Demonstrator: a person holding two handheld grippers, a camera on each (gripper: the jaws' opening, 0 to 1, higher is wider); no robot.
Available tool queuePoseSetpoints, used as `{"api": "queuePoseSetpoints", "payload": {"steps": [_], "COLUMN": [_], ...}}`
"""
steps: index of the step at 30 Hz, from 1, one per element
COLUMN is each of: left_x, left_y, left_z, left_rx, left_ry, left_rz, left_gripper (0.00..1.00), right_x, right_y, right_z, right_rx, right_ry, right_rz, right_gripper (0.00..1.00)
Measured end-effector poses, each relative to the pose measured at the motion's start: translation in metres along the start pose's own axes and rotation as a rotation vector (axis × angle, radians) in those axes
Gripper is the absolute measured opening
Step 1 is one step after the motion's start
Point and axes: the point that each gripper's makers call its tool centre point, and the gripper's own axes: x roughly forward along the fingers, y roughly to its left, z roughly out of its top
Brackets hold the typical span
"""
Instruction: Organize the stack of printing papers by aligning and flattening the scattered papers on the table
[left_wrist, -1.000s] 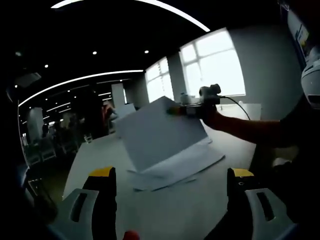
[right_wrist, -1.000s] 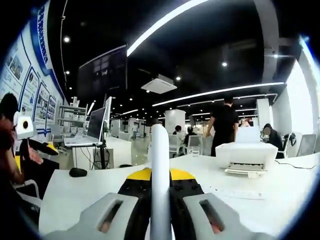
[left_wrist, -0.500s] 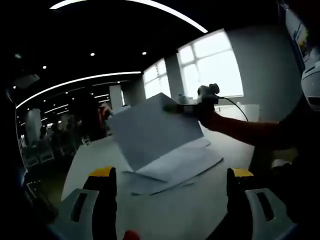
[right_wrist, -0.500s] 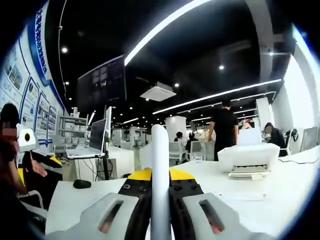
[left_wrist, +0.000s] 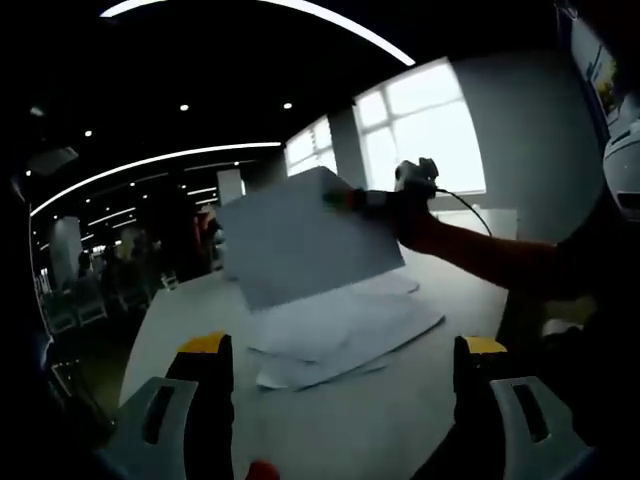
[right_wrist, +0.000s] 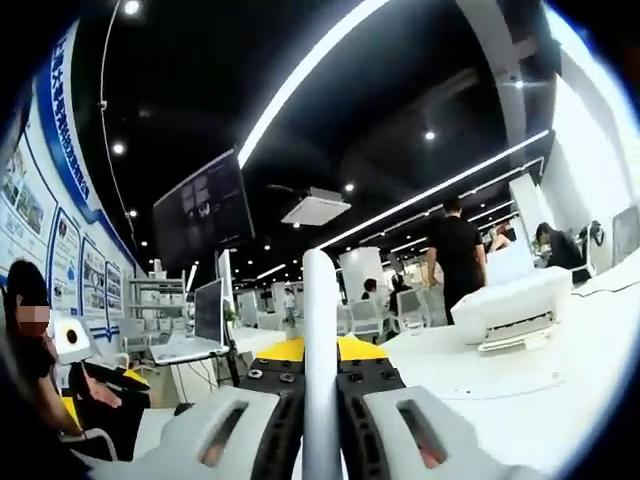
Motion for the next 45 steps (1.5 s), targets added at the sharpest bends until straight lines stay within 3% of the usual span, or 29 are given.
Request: {"api": "queuePoseSetpoints", "payload": {"steps": [12,24,39,45], "left_x": [0.003,0.007,0.019,0.022], "left_y": [0.002,0.007,-0.001,0.002], "left_z": [-0.004,-0.006,-0.003,-0.001], "left_rx": [-0.053,-0.182,-0.202,-0.283], "left_ry": [-0.014,-0.064,-0.080,-0.114], "left_rz": [-0.015,-0.034,-0.049,-0.064], "left_gripper": [0.93,0.90,0.91,0.91], "right_x": [-0.001,0.003,0.002,0.002], "right_y": [0.023,0.042,0.072,0.079], "right_z": [0.018,0.032,0.063,0.063], "right_rx": [0.069,0.120,0.102,0.102], "right_ry": [-0.061,-0.096,-0.152,-0.155], "right_rz": [0.034,0.098,0.179,0.194], "right_gripper": [0.03,0.03,0.03,0.03]}}
